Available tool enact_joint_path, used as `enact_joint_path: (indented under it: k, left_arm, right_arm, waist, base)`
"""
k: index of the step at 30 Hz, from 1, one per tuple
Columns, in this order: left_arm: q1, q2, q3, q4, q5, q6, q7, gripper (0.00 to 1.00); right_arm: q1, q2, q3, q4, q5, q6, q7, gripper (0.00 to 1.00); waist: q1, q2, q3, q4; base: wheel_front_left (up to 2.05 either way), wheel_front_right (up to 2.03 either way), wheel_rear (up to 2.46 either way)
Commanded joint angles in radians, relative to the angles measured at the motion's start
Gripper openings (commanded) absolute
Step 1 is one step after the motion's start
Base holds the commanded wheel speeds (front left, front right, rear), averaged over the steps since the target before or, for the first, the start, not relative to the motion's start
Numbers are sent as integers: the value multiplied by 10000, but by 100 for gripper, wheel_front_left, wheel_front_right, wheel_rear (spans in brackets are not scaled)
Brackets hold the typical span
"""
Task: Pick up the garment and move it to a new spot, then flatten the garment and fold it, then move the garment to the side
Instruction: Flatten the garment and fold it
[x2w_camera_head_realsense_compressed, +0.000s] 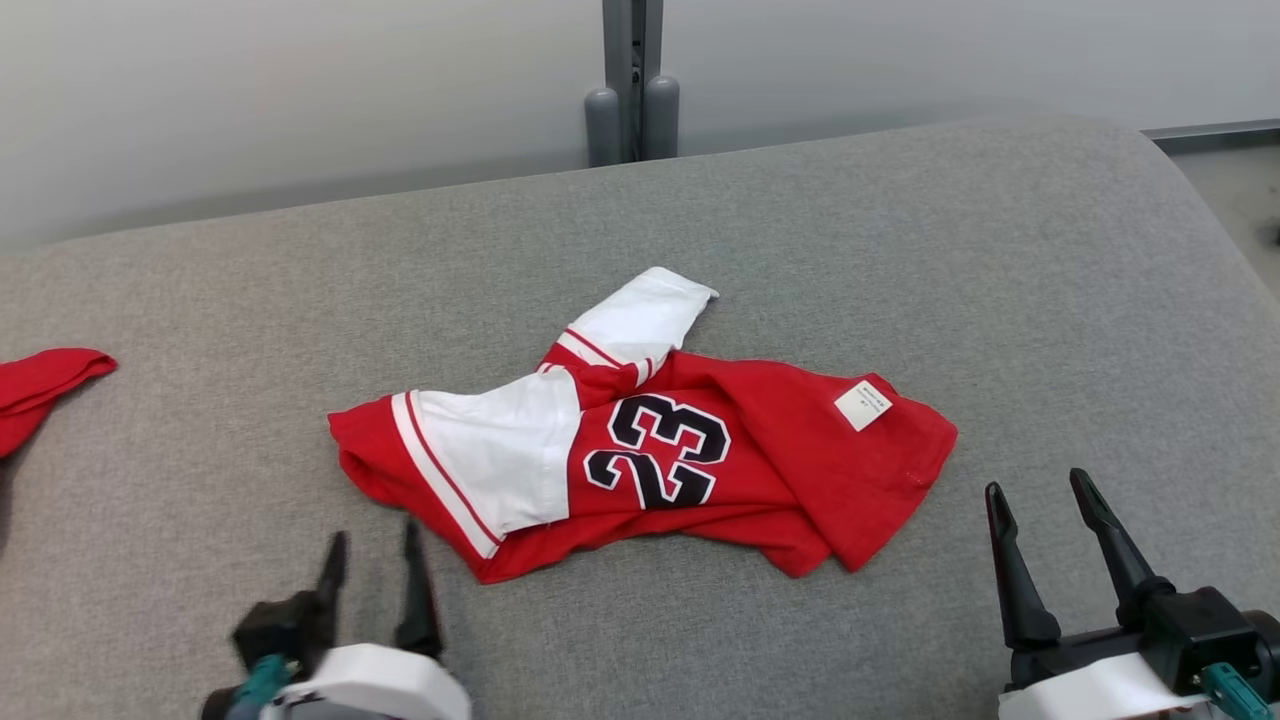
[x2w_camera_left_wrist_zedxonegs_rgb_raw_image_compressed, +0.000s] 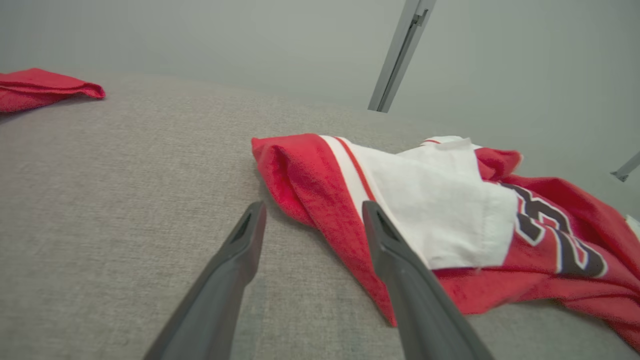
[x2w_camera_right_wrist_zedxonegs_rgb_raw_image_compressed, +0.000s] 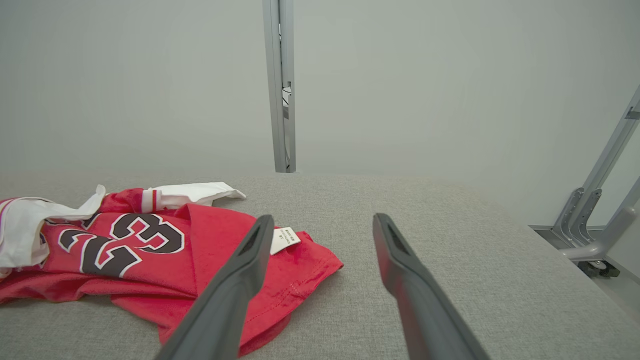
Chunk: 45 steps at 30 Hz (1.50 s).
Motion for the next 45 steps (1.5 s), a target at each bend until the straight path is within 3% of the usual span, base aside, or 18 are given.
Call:
enact_joint_path:
  k: [1, 6, 12, 18, 26, 27, 28, 29, 34, 41, 45]
  left_arm:
    - [-305, 52, -332, 84, 20, -63, -22, 100]
    - [-1570, 39, -2013, 657, 163, -53, 598, 100]
    - [-3305, 80, -3133, 2018, 674, 293, 1944, 100]
    - [-3742, 542, -3268, 2646, 1061, 674, 2644, 100]
    - [-3351, 1152, -3356, 2422, 1112, 712, 3081, 100]
    - [-3321, 1187, -3369, 2366, 1097, 685, 3121, 80]
    - [-3298, 1199, -3345, 2272, 1053, 679, 3099, 27]
    - [-3278, 1197, -3301, 2173, 1013, 709, 3022, 0]
    - [-3111, 1082, -2897, 1666, 587, 826, 2468, 0]
    - [-1412, 575, -513, -419, -1313, 1684, 462, 0]
    - [-123, 304, 380, -1226, -2134, 1588, 65, 0]
  right_arm:
    - [43, -32, 22, 1, 29, 1, -3, 100]
    - [-177, -11, 190, 59, 111, 1, -3, 100]
    - [-269, 2, 303, 141, 199, 1, -5, 100]
    - [-21, 9, 179, 151, 387, 1, -3, 100]
    - [71, 10, 22, 91, 485, 1, -3, 100]
    - [24, 9, 19, 91, 485, 1, -3, 100]
    - [-24, 7, 12, 84, 487, 1, -3, 100]
    - [-54, 9, 10, 71, 493, 1, -3, 100]
    - [-72, 8, -41, 32, 455, 1, -3, 100]
    - [243, 8, -228, -13, 338, 1, -3, 100]
    - [217, 7, -241, -57, 293, 1, -3, 100]
  waist:
    - [0, 0, 15, -66]
    - [0, 0, 161, -464]
    - [0, 0, 224, -1193]
    - [0, 0, 201, -1692]
    - [0, 0, 214, -1545]
    - [0, 0, 217, -1500]
    - [0, 0, 224, -1456]
    - [0, 0, 231, -1407]
    - [0, 0, 231, -1174]
    - [0, 0, 226, -523]
    - [0, 0, 313, -67]
  base:
    - [0, 0, 0]
    - [0, 0, 0]
    - [0, 0, 0]
    - [0, 0, 0]
    - [0, 0, 0]
    - [0, 0, 0]
    - [0, 0, 0]
    - [0, 0, 0]
    - [0, 0, 0]
    - [0, 0, 0]
    - [0, 0, 0]
